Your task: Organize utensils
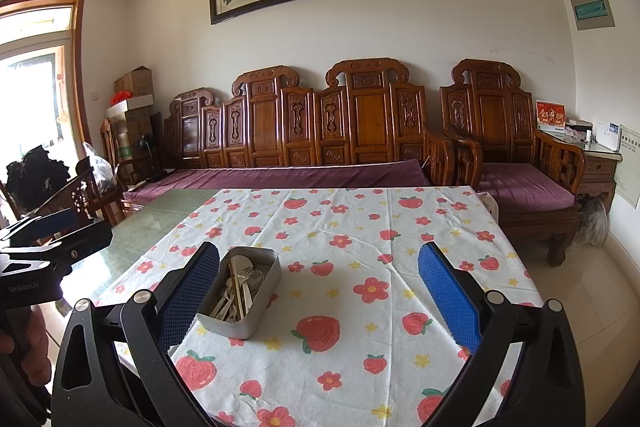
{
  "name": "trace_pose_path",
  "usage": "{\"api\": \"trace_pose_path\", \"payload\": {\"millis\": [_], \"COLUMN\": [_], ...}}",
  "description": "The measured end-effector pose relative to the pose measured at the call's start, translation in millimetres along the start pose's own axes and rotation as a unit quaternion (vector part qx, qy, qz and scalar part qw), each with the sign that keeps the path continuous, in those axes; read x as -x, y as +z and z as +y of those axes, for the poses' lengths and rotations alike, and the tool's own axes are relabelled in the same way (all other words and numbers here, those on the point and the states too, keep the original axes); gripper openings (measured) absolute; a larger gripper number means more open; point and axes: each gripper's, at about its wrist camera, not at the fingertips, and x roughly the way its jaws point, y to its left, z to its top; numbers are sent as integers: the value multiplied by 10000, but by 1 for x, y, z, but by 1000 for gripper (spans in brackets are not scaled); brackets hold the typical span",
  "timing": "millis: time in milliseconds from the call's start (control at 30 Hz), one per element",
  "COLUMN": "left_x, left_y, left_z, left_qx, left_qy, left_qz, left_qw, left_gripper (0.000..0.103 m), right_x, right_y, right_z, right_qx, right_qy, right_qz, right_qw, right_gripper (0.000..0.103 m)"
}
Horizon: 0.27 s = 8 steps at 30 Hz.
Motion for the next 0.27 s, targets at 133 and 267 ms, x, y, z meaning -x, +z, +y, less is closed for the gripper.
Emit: {"api": "trace_pose_path", "payload": {"millis": [133,267], "left_x": [0,0], "left_y": [-1,-1], "left_z": [1,0], "left_qx": [-4,-8], "left_qy": [0,-6], "left_qz": [5,3], "left_qw": [10000,10000], "left_gripper": [95,95], "right_x": [0,0], "right_y": [0,0], "right_z": [0,0], "right_qx": [4,2], "right_qy": [0,-3], "right_qz": [-2,-2], "right_qw": [10000,10000], "right_gripper": [100,100]}}
